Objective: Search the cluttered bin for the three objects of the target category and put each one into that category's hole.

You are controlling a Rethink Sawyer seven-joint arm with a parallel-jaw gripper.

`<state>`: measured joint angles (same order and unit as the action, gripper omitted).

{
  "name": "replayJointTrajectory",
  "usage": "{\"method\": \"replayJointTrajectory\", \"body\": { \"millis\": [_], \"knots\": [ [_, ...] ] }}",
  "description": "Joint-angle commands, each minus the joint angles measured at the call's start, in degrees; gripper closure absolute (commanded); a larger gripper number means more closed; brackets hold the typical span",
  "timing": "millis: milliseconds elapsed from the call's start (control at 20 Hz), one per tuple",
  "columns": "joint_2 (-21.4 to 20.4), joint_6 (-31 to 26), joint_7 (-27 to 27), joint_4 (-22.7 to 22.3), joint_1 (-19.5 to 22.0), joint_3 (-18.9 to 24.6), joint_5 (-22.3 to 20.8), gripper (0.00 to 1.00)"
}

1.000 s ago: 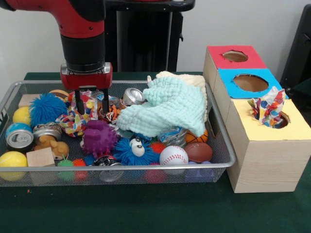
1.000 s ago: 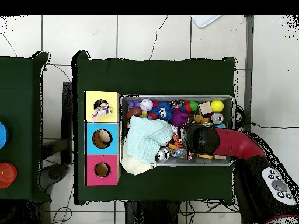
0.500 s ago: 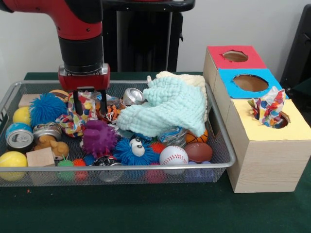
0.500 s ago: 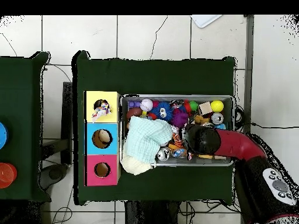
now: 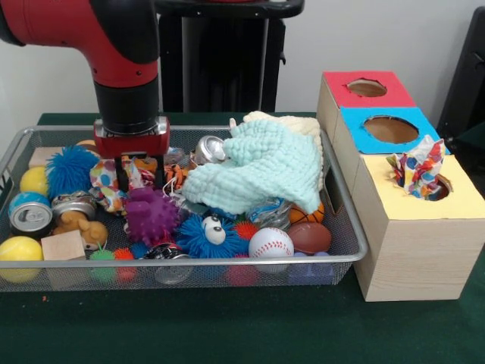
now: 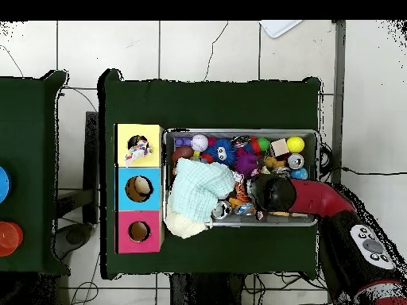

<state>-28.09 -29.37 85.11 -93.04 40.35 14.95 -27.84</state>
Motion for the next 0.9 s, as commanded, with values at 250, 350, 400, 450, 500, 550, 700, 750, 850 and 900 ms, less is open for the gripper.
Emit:
{"method": "replayJointTrajectory", "body": {
  "millis": [250,350,400,450,500,550,700,750,850,900],
  "knots": [
    [4.23,-1.52,1.92,4.79,-2.59,-3.43,-4.36,1.0],
    [3.99,-3.03,2.08,5.55,-3.53,-4.21,-4.23,1.0],
    [3.79,-3.08,1.91,5.29,-3.58,-4.4,-4.18,1.0],
    [3.54,-3.39,1.71,5.23,-3.77,-4.53,-3.99,1.0],
    [3.07,-3.14,1.67,4.68,-3.77,-4.83,-3.97,1.0],
    [1.66,-3.29,1.45,3.46,-3.68,-4.84,-3.61,1.0],
    [-3.88,-5.94,0.36,-0.18,-3.71,-4.7,-1.88,1.0],
    [-5.49,-7.37,-0.16,-0.9,-3.74,-4.57,-1.19,1.0],
    [-8.86,-10.26,-1.29,-2.49,-3.8,-4.34,0.03,1.0],
    [-10.09,-11.37,-1.72,-3.19,-3.8,-4.29,0.38,1.0]
  ]
}}
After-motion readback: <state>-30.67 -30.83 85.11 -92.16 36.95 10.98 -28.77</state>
